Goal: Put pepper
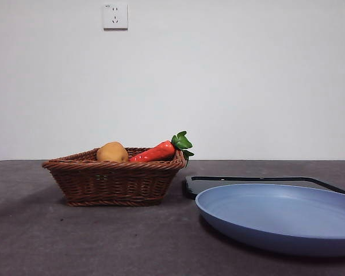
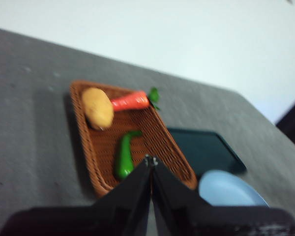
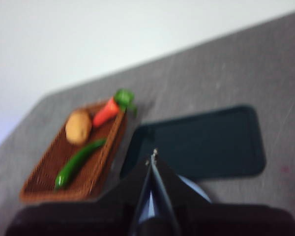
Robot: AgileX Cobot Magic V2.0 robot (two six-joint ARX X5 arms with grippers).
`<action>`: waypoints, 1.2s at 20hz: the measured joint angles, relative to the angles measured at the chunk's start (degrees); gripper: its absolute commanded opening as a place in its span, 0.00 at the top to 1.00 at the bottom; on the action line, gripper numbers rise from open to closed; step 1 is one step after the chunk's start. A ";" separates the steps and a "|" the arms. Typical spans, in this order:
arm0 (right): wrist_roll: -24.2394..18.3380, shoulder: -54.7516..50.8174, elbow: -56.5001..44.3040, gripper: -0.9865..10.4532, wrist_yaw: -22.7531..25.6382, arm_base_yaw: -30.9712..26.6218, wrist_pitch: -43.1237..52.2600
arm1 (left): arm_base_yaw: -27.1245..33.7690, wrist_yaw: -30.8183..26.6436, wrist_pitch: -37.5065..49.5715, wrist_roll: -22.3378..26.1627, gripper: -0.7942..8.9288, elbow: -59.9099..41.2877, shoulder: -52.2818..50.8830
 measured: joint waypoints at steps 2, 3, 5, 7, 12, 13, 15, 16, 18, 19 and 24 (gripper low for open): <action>-2.38 3.50 3.96 0.91 -0.72 0.00 -5.42 | 0.00 1.77 -3.52 2.10 0.91 3.15 3.34; -3.85 5.31 5.90 0.91 -1.14 0.00 -8.31 | 0.00 2.69 -5.44 3.39 0.91 4.66 4.98; -6.73 8.61 9.29 0.91 -1.42 0.00 -13.81 | 0.00 4.63 -9.60 6.10 0.91 7.50 8.11; -9.66 11.65 12.17 0.91 -1.44 0.02 -18.62 | 0.00 6.29 -13.49 8.70 0.91 9.77 10.62; -17.73 18.47 16.33 0.91 -1.44 0.02 -29.33 | 0.00 8.17 -23.30 16.24 0.91 14.53 15.82; -18.25 18.91 16.33 0.90 -1.44 0.02 -29.64 | 0.00 8.17 -23.37 16.87 0.91 14.56 16.22; -18.84 19.08 16.35 0.87 -1.44 0.02 -29.66 | -0.02 8.15 -23.45 17.33 0.85 14.58 16.48; -19.02 19.08 16.35 0.80 -1.44 0.02 -29.68 | 0.00 8.15 -23.45 17.33 0.73 14.58 16.46; -19.08 19.15 16.35 0.65 -1.44 0.02 -29.68 | 0.00 8.13 -23.47 17.35 0.54 14.58 16.46; -19.06 19.21 16.35 0.63 -1.44 0.02 -29.68 | 0.00 8.13 -23.47 17.35 0.53 14.58 16.46; -19.06 21.53 16.35 0.63 -1.44 0.02 -29.70 | 0.00 8.13 -23.47 17.35 0.53 14.58 16.46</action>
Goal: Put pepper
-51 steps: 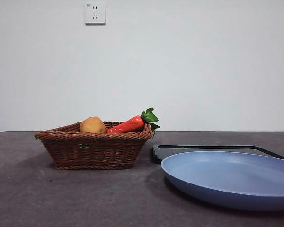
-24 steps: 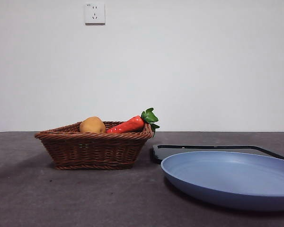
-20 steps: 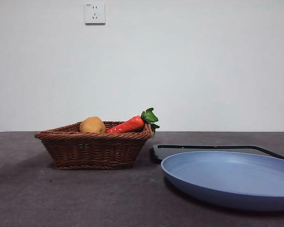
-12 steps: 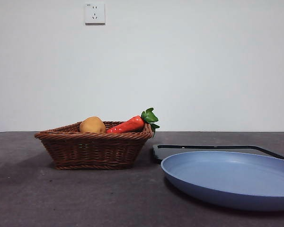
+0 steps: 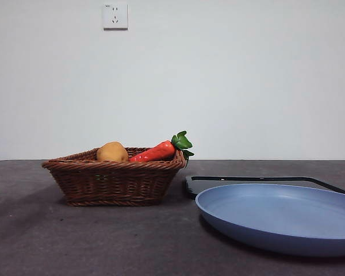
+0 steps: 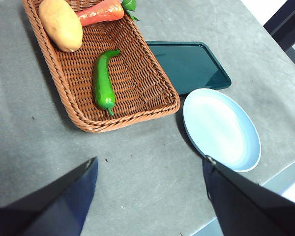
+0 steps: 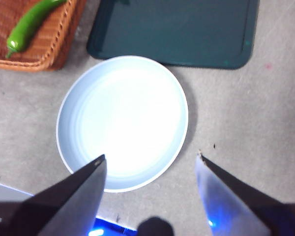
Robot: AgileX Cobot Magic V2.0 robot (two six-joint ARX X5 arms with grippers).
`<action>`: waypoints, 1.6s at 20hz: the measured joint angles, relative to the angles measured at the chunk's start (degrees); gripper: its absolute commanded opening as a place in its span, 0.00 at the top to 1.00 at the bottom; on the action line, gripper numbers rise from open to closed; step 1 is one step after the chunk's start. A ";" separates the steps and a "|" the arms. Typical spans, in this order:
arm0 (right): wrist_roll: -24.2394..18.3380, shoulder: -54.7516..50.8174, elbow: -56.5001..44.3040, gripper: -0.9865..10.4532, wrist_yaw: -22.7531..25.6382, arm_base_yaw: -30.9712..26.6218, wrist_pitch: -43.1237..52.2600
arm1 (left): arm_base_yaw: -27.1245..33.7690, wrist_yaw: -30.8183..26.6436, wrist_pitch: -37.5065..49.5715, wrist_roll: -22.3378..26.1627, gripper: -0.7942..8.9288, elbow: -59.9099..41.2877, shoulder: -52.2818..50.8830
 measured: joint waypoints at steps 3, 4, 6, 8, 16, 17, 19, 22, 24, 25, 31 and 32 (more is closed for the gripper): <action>0.00 4.37 0.00 0.64 0.00 0.00 0.44 | 0.00 0.02 0.02 0.02 0.53 0.00 0.00; 0.00 6.58 0.00 0.64 0.00 0.00 1.27 | 0.00 0.02 0.02 0.00 0.53 0.00 0.00; 0.00 11.43 0.00 0.64 0.00 0.00 3.21 | 0.00 0.04 0.02 0.00 0.53 0.00 0.00; 0.00 16.81 0.02 0.64 0.00 0.02 5.75 | 0.00 0.04 0.02 0.00 0.53 0.00 0.00; 0.00 38.56 0.02 0.64 0.20 0.90 15.21 | 0.00 0.24 0.04 0.00 0.53 0.00 0.00; 0.00 40.65 0.02 0.65 0.20 1.07 16.28 | 0.00 0.24 0.04 0.00 0.53 0.00 0.00; 0.00 43.91 0.02 0.68 0.17 1.11 18.23 | 0.00 0.24 0.04 0.00 0.53 0.00 0.00; -0.02 46.99 0.02 0.73 0.07 1.16 18.95 | 0.00 0.24 0.04 0.00 0.53 0.00 0.00; 0.00 48.30 0.04 0.79 0.04 1.40 19.43 | -0.02 0.26 0.11 0.00 0.53 0.00 0.00; -0.02 48.70 0.04 0.82 0.00 1.46 19.43 | 0.00 0.26 0.24 0.00 0.53 0.00 0.00; -0.02 48.85 0.35 0.91 -1.29 1.38 19.08 | -0.02 0.24 0.90 0.02 0.53 0.00 0.02; -0.02 48.61 0.35 0.91 -1.31 1.38 18.60 | -0.04 0.24 1.36 0.00 0.53 0.02 0.02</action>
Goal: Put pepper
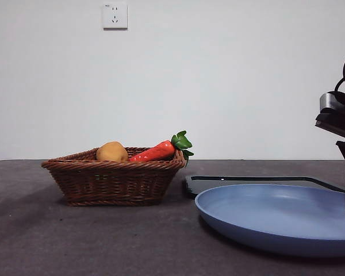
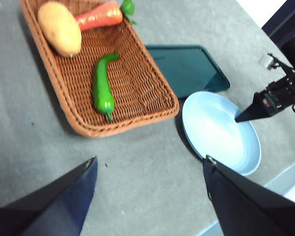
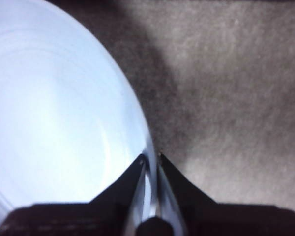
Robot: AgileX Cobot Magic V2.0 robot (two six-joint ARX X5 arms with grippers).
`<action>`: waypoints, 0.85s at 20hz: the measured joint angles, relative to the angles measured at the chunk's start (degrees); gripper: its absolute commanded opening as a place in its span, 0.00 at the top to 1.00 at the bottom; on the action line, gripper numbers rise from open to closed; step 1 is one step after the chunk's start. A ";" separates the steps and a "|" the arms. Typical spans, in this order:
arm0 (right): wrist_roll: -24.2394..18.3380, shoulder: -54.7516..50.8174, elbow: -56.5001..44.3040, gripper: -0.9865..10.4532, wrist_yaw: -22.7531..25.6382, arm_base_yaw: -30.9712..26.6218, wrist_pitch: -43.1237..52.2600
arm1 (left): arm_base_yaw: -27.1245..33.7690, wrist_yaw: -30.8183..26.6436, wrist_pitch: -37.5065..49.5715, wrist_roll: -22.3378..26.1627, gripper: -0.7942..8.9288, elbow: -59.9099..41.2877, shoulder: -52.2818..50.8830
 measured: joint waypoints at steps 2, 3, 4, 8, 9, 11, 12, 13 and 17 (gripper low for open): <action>0.02 -1.88 0.00 0.91 -0.02 0.02 -1.27 | -0.92 -0.17 0.57 0.00 0.53 0.28 1.05; 0.02 -3.78 0.00 0.91 0.02 0.02 -2.05 | -1.68 -0.26 0.77 0.00 0.53 0.79 2.08; 0.11 -6.25 0.00 0.91 0.28 0.02 -2.89 | -2.64 -0.61 1.36 -0.02 0.53 1.51 3.76; 0.20 -16.41 0.66 0.91 1.55 -0.02 -7.54 | -8.52 -7.48 5.62 -0.02 0.53 5.60 13.46; 0.26 -18.97 1.11 0.91 1.51 0.00 -8.41 | -10.49 -10.12 6.19 -0.02 0.53 7.21 16.35; 0.63 -23.37 2.58 0.91 1.51 0.00 -9.90 | -14.51 -15.61 7.15 0.02 0.53 11.91 22.88; 0.72 -25.14 3.39 0.91 1.51 0.00 -10.43 | -16.52 -18.43 7.34 0.04 0.53 14.64 26.49; 1.09 -26.64 4.20 0.91 1.51 0.00 -10.95 | -18.47 -21.24 7.52 0.11 0.53 17.33 30.23; 2.19 -31.21 7.48 0.91 1.60 0.00 -12.39 | -25.07 -28.65 8.41 1.55 0.53 26.49 45.37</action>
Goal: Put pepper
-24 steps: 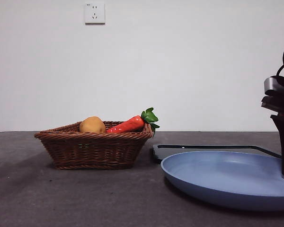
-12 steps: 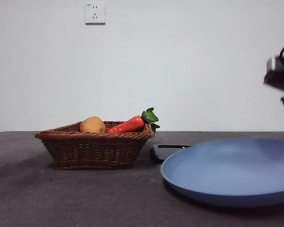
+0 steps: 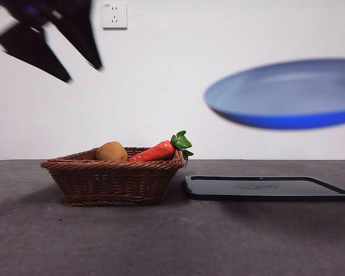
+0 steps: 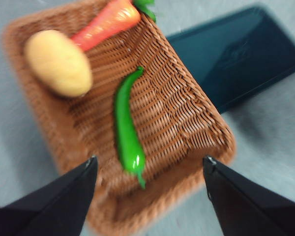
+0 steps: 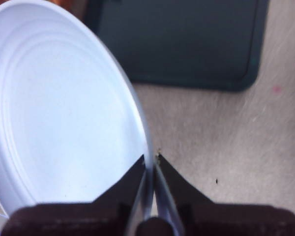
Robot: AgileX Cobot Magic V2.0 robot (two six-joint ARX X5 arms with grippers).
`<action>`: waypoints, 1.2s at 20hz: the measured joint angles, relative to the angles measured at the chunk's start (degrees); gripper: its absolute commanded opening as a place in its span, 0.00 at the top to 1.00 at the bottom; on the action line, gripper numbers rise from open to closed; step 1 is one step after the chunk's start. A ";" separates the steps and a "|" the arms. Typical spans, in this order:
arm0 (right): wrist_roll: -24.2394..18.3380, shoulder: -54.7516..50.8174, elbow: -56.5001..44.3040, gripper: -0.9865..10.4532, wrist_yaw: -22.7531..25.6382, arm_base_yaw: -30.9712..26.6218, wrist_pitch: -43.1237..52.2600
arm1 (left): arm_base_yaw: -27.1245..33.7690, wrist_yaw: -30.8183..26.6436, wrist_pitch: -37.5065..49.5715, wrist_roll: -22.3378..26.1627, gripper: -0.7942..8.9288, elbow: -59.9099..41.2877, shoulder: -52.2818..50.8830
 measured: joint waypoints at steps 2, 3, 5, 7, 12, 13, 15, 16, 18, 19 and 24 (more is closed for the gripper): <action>0.48 -1.20 1.20 0.91 0.20 0.00 -0.24 | -1.99 -2.67 0.94 0.96 0.53 2.99 6.16; 0.72 -1.77 1.60 0.91 0.20 0.00 -0.42 | -2.71 -4.46 1.09 1.29 0.53 4.33 9.16; 1.03 -2.80 1.70 0.91 0.20 0.00 -0.59 | -3.56 -7.52 1.84 1.84 0.53 6.27 14.69; 1.07 -3.28 1.70 0.91 0.20 0.00 -0.76 | -3.98 -9.90 2.40 2.10 0.53 7.54 19.50; 1.07 -3.34 1.70 0.91 0.20 0.00 -1.14 | -4.11 -10.58 5.57 2.58 0.53 8.11 25.97; 1.07 -3.32 1.70 0.91 0.20 0.00 -1.14 | -4.11 -11.30 5.64 2.60 0.53 8.11 26.93; 1.07 -3.34 1.70 0.91 0.20 0.00 -1.14 | -4.11 -11.61 5.92 2.67 0.53 8.11 28.44; 1.07 -3.34 1.70 0.91 0.20 0.00 -1.11 | -4.11 -11.65 5.95 2.67 0.53 8.11 29.09; 1.07 -3.34 1.70 0.91 0.20 0.00 -1.11 | -4.11 -11.69 6.29 2.69 0.53 8.11 30.05; 1.05 -3.34 1.70 0.91 0.20 0.00 -1.11 | -4.11 -11.69 6.62 2.69 0.53 8.11 30.18; 1.05 -3.34 1.70 0.91 0.20 0.00 -1.14 | -4.11 -11.50 6.64 2.69 0.62 8.11 30.23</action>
